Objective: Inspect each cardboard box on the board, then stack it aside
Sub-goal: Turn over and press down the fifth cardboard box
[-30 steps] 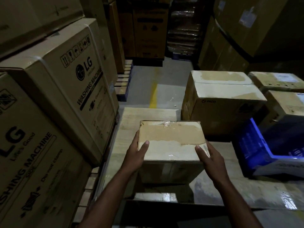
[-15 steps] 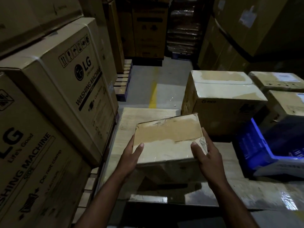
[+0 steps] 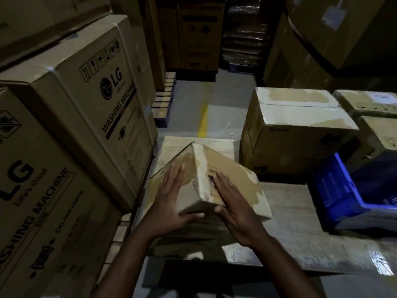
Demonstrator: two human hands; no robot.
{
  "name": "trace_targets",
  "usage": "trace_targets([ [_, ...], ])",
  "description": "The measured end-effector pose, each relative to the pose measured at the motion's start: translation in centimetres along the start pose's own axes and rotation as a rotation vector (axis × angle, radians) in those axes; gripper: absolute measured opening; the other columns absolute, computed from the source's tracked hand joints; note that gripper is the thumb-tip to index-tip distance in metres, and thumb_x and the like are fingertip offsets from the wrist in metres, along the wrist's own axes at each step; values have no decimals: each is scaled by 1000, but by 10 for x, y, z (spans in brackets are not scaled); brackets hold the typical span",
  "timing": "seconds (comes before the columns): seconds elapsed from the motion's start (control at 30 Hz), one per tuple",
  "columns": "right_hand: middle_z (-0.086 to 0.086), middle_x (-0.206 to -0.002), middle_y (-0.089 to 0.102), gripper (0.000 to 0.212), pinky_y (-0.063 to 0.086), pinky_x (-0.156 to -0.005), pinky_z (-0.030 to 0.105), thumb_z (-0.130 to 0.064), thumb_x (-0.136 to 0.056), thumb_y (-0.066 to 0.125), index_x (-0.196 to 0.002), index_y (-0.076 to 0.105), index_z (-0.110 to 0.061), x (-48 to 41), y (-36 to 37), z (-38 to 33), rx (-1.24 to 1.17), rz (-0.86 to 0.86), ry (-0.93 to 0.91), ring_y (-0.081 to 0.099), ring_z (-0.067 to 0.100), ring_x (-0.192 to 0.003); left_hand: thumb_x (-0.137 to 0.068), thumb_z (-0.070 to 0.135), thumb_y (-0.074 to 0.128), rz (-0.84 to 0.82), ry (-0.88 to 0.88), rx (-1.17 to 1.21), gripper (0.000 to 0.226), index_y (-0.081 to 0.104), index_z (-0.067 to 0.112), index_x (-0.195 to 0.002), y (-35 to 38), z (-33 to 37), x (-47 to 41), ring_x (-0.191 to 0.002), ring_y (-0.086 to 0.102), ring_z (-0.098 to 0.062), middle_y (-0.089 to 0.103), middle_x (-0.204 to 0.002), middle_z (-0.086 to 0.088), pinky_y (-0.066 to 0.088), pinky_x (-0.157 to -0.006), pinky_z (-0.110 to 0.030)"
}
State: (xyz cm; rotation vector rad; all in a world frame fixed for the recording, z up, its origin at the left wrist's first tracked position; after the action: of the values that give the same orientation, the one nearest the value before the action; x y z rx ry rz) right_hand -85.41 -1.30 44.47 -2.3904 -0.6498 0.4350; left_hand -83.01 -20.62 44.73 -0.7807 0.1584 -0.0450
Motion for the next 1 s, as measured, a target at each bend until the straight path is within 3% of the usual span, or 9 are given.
trace_targets([
  [0.17, 1, -167, -10, 114, 4, -126, 42, -93, -78, 32, -160, -1, -22, 43, -3, 97, 237, 171, 331, -10, 17, -155, -64, 75, 74, 28, -107, 136, 125, -12, 52, -152, -14, -45, 21, -153, -4, -5, -13, -163, 24, 14, -122, -46],
  [0.23, 6, -168, -1, 123, 10, -125, 40, -85, -73, 56, -160, 5, -15, 54, -5, 124, 87, 297, 542, -1, 22, -155, -67, 67, 79, 36, -156, 231, 123, -7, 50, -154, -16, -68, 29, -153, 8, -10, 0, -166, 18, 22, -121, -51],
  [0.3, 6, -165, 23, 120, 30, -119, 39, -72, -69, 73, -160, 17, -17, 55, 8, 138, -211, 307, 703, 26, 26, -150, -71, 60, 82, 47, -216, 340, 121, -2, 45, -156, -15, -88, 39, -151, 21, -14, 15, -166, 10, 30, -119, -54],
  [0.37, 2, -149, 51, 92, 48, -103, 31, -63, -75, 77, -149, 40, -24, 46, 24, 142, -415, 263, 676, 51, 21, -134, -70, 59, 82, 58, -288, 420, 120, 5, 35, -159, -10, -100, 50, -146, 35, -14, 32, -161, 6, 35, -116, -51],
  [0.47, -6, -128, 65, 51, 52, -82, 13, -29, -90, 72, -137, 53, -22, 36, 43, 136, -564, 227, 603, 62, 11, -117, -62, 69, 82, 150, -403, 485, 113, 32, 25, -153, -6, -111, 69, -131, 54, -9, 57, -141, 14, 44, -110, -44],
  [0.63, -8, -120, 71, 48, 54, -88, 21, -35, -90, 70, -135, 59, -23, 32, 58, 135, -428, 151, 504, 66, 8, -110, -64, 75, 76, 265, -559, 529, 96, 52, 20, -138, 3, -147, 110, -125, 59, -13, 65, -131, 8, 45, -108, -50],
  [0.77, -4, -112, 69, 30, 46, -81, 8, -20, -95, 68, -124, 59, -21, 43, 69, 144, -253, 128, 516, 65, 15, -108, -64, 65, 82, 263, -670, 530, 79, 55, 29, -128, 21, -145, 129, -128, 55, -22, 65, -120, 22, 45, -100, -26],
  [0.9, 2, -116, 68, 32, 39, -74, 0, -12, -99, 62, -130, 60, -13, 49, 70, 147, -167, 128, 488, 63, 19, -110, -63, 83, 68, 250, -647, 470, 65, 49, 66, -123, 33, -158, 139, -129, 53, -14, 58, -137, 8, 45, -106, -40],
  [1.0, -4, -115, 68, 34, 42, -75, 1, -15, -98, 63, -132, 61, -14, 42, 63, 139, -190, 158, 476, 64, 17, -109, -72, 78, 66, 249, -613, 463, 64, 51, 57, -131, 28, -157, 133, -128, 55, -11, 59, -137, 13, 46, -107, -43],
])
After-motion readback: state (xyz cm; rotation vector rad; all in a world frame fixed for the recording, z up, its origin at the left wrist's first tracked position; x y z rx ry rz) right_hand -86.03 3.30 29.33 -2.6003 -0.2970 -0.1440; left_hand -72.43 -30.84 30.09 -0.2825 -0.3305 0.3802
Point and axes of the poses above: each hand's wrist, its own x-axis away from the middle knuckle, its own y-axis out of the palm, z = x × y, the point moved 6 cm from there along -x, towards the middle knuckle
